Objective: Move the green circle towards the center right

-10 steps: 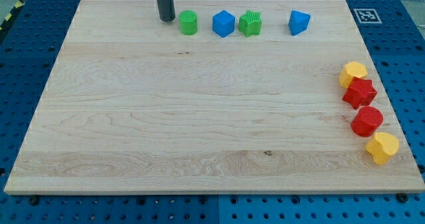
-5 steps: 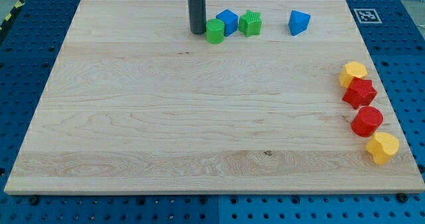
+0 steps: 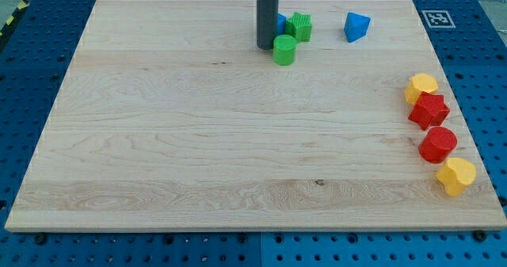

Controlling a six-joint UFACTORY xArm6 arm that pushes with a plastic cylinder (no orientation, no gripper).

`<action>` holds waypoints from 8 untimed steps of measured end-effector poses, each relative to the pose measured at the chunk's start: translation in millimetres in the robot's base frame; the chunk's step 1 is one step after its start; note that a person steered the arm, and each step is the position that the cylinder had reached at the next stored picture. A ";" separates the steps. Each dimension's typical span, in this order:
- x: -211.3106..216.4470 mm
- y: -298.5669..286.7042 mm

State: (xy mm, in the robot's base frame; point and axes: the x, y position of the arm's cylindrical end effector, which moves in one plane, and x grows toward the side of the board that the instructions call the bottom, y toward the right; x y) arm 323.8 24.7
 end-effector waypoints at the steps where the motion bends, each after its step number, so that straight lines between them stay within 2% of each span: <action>1: 9.0 26.5; 3: 70.2 34.8; 7: 80.0 98.4; 8: 80.0 95.8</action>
